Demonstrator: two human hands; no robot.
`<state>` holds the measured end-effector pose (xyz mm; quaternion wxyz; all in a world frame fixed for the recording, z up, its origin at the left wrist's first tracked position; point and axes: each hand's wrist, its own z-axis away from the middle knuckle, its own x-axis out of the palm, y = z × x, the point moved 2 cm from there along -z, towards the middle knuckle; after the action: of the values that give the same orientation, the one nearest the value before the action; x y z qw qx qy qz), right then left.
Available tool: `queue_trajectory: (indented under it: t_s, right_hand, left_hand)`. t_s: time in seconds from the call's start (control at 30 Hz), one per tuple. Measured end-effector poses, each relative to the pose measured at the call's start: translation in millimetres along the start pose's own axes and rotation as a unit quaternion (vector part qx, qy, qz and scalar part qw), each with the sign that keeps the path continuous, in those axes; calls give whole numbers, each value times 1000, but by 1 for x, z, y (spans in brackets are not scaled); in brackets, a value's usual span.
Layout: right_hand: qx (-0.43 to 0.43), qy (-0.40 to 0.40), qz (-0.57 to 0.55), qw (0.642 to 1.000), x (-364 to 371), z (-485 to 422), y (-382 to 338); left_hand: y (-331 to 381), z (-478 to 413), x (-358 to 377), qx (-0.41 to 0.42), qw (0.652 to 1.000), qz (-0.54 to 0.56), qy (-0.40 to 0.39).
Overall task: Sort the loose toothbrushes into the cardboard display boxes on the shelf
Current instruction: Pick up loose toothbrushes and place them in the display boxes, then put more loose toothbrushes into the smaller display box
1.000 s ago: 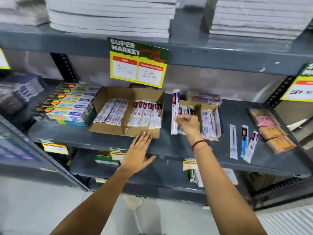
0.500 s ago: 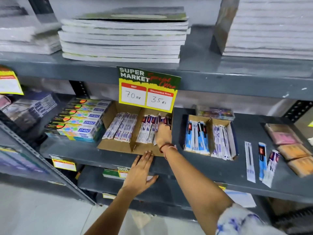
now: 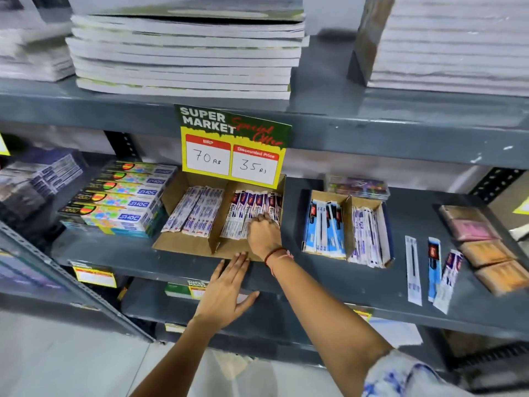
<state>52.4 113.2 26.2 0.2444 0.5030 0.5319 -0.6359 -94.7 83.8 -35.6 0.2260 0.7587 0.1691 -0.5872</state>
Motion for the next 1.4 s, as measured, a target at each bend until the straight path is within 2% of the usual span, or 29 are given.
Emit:
queue_trajectory:
  t_s: [0.17, 0.33, 0.5, 0.67, 0.8, 0.93, 1.07, 1.23, 1.4]
  right_hand:
    - [-18, 2, 6, 1000, -8, 1, -4]
    - [-75, 86, -12, 993, -41, 15, -6]
    - [-65, 164, -40, 983, -84, 37, 17]
    - [6, 262, -39, 964, -128, 71, 71]
    - [125, 303, -21, 944, -154, 98, 125]
    - [267, 289, -3, 919, -165, 123, 182]
    - [370, 218, 7, 903, -154, 140, 216]
    - [449, 167, -36, 877, -141, 149, 225]
    - [462, 146, -11, 875, -137, 147, 222]
  left_hand:
    - [4, -3, -5, -14, 1000, 4, 14]
    - [16, -14, -9, -21, 999, 18, 19]
    - [38, -27, -5, 9, 999, 32, 8]
    - [59, -36, 0, 42, 999, 27, -9]
    - [68, -40, 3, 55, 998, 10, -27]
    - [68, -43, 1, 46, 999, -10, -27]
    - [64, -42, 3, 37, 999, -19, -25]
    - [61, -38, 4, 34, 999, -22, -33]
    - [61, -38, 2, 25, 999, -25, -41]
